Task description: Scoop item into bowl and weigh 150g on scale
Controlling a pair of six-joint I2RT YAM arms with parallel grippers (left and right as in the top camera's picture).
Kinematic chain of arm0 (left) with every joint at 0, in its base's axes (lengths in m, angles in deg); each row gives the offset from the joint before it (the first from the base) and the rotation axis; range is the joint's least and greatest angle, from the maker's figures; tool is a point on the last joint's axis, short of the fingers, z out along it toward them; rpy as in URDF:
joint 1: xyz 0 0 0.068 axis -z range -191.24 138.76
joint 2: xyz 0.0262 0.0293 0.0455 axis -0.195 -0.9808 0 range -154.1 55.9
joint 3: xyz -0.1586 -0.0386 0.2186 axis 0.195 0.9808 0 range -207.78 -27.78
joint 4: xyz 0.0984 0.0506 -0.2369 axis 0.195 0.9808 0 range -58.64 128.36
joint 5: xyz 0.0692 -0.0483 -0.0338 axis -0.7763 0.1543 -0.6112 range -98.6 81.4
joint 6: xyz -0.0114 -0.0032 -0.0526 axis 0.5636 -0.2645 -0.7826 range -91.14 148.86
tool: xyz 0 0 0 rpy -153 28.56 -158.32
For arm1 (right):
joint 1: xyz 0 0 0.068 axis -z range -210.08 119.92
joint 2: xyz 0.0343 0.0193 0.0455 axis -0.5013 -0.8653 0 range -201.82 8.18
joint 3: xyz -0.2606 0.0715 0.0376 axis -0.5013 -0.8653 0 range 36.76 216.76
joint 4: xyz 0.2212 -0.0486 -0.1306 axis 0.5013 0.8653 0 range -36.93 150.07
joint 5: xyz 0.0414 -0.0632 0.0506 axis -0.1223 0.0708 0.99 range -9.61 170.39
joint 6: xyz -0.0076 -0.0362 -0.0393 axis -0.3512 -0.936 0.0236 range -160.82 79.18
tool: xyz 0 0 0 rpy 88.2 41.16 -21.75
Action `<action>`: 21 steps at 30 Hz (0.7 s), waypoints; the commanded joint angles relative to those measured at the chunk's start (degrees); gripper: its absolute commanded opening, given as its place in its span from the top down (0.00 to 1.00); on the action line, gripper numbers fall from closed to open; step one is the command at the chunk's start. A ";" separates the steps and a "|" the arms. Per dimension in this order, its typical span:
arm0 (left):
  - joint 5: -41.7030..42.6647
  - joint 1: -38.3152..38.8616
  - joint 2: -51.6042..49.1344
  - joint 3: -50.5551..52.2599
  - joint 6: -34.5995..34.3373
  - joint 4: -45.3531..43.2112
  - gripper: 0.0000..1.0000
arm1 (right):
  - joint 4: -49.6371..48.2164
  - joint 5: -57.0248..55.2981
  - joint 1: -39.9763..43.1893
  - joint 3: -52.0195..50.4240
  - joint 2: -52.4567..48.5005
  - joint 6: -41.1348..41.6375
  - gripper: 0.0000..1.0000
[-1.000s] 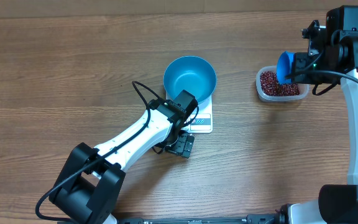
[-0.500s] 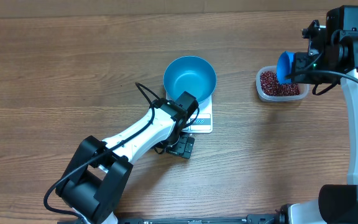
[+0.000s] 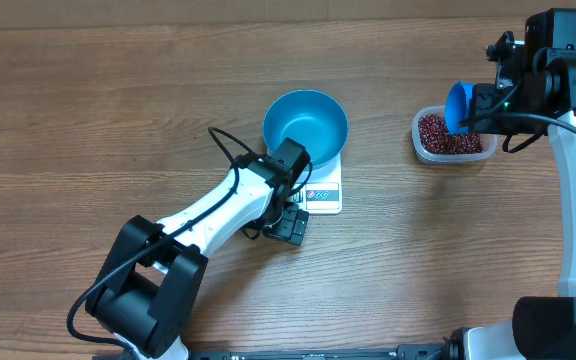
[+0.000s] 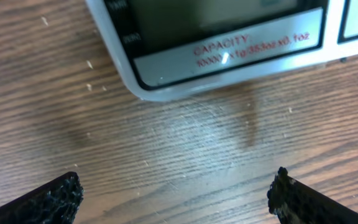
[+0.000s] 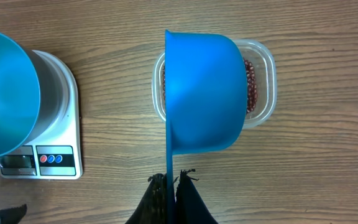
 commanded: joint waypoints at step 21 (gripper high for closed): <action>3.39 -0.15 -0.37 -0.59 4.98 0.20 0.00 | 0.13 0.44 0.11 -0.20 -0.42 -0.07 0.96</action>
